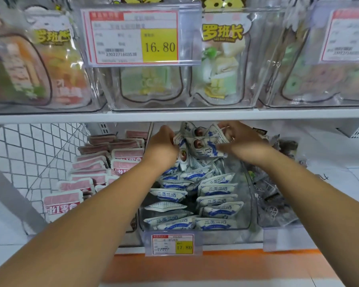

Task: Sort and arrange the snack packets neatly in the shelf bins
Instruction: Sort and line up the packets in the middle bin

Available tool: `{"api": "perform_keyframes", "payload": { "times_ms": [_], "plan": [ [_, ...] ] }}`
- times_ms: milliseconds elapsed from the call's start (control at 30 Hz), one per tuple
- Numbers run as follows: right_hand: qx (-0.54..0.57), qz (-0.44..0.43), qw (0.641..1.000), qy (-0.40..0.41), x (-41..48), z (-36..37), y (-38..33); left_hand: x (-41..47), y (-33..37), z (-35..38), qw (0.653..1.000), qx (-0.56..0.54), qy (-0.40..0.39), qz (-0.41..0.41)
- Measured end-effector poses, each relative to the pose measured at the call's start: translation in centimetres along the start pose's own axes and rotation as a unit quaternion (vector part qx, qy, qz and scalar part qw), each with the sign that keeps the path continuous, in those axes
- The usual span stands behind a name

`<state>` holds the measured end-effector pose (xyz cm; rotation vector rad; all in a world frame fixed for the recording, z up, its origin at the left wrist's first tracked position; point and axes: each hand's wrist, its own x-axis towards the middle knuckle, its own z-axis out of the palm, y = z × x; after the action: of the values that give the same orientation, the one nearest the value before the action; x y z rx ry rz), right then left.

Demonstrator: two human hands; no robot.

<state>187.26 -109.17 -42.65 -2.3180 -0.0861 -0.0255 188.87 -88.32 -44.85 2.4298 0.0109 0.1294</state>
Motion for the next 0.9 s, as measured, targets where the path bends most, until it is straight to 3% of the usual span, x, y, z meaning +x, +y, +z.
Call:
{"api": "perform_keyframes", "payload": {
  "times_ms": [133,233,367,500,700,900],
  "plan": [
    [-0.014,-0.013,1.000,0.007,-0.5,-0.4,0.0,-0.5,0.4,-0.3,0.998,-0.055,0.036,0.022],
    [-0.058,-0.022,0.998,-0.029,-0.7,-1.0,-0.4,-0.9,0.5,-1.2,0.989,-0.021,0.130,0.062],
    [-0.063,-0.021,0.995,-0.070,-0.9,-0.7,-1.3,-1.0,-0.2,-3.1,0.983,-0.064,0.170,0.029],
    [-0.139,-0.045,0.987,-0.071,-0.9,0.6,-1.8,-2.2,0.5,-3.9,0.989,0.002,0.118,0.089],
    [-0.231,-0.120,0.966,0.015,-1.1,0.0,-1.7,-2.7,-0.3,-4.2,0.988,-0.037,0.109,0.106],
    [-0.280,-0.129,0.943,-0.127,-1.6,1.0,-1.6,-1.5,1.2,-4.0,0.994,-0.075,0.070,0.045]
  ]
}}
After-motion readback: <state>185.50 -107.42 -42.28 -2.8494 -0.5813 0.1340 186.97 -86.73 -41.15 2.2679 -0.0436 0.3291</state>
